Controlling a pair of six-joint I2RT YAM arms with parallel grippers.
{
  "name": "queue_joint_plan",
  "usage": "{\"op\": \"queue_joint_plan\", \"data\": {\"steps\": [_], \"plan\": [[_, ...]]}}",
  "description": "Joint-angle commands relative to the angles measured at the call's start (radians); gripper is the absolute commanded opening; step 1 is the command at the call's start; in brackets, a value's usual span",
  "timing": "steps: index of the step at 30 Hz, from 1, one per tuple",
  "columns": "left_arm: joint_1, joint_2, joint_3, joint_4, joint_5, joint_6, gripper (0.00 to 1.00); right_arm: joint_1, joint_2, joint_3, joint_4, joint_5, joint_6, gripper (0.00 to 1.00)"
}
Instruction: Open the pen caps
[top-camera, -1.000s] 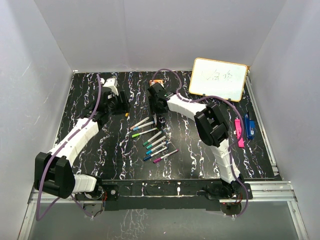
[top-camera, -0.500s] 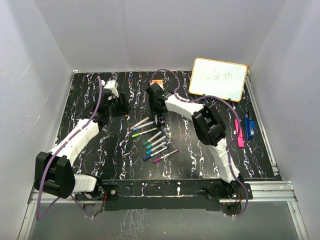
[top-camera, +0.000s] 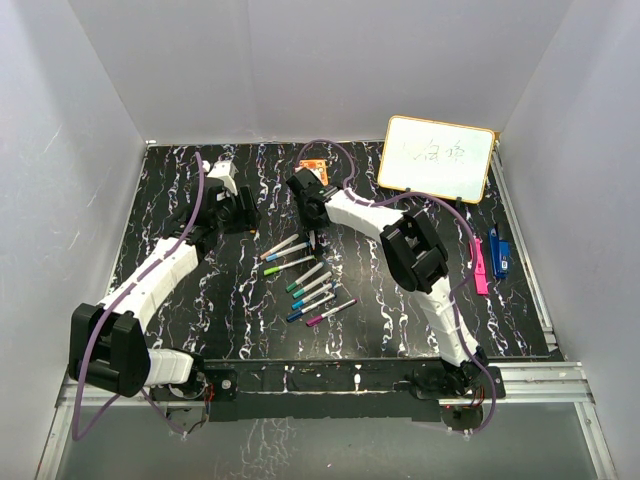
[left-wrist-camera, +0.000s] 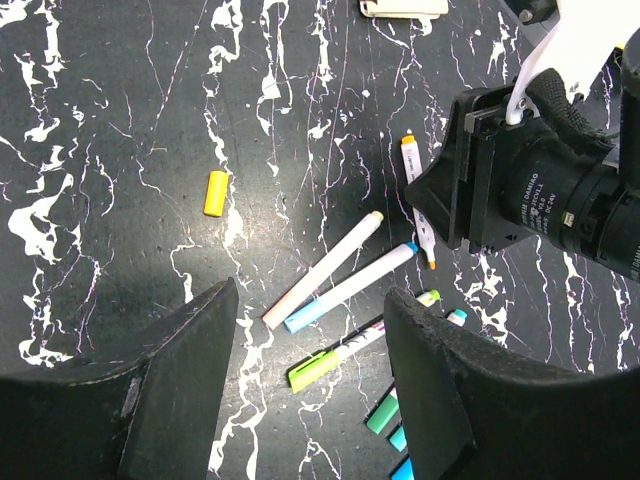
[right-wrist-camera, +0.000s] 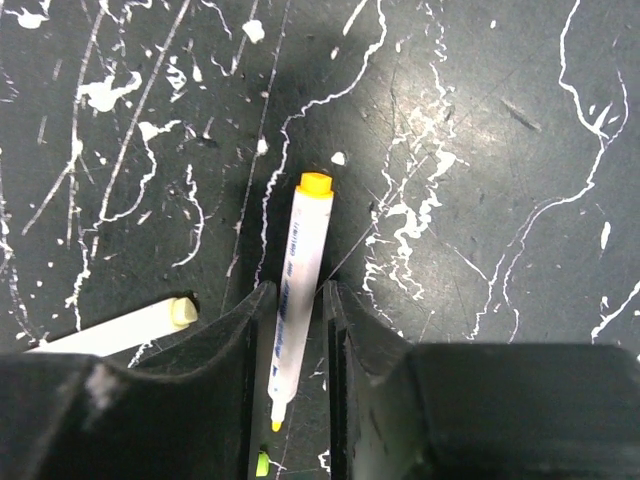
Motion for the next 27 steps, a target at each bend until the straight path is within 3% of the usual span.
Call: {"op": "queue_joint_plan", "data": {"steps": [1,6,15,21,27], "plan": [[-0.004,-0.04,-0.007,0.018,-0.005,0.007,0.59,0.0,0.014,0.048,-0.012,0.049,0.018,0.21],[-0.004,-0.04,-0.015,0.029,0.013,0.006,0.59,-0.004,0.017,0.042,-0.015,0.08,0.039,0.12],[-0.005,0.018,-0.032,0.11,0.163,0.019,0.59,-0.061,-0.01,-0.024,0.012,0.07,0.091,0.1],[-0.019,0.091,-0.032,0.156,0.209,0.025,0.59,-0.106,-0.043,-0.088,0.047,0.05,0.119,0.12],[-0.067,0.171,-0.006,0.169,0.157,0.047,0.59,-0.137,-0.051,-0.118,0.079,0.02,0.141,0.18]]}}
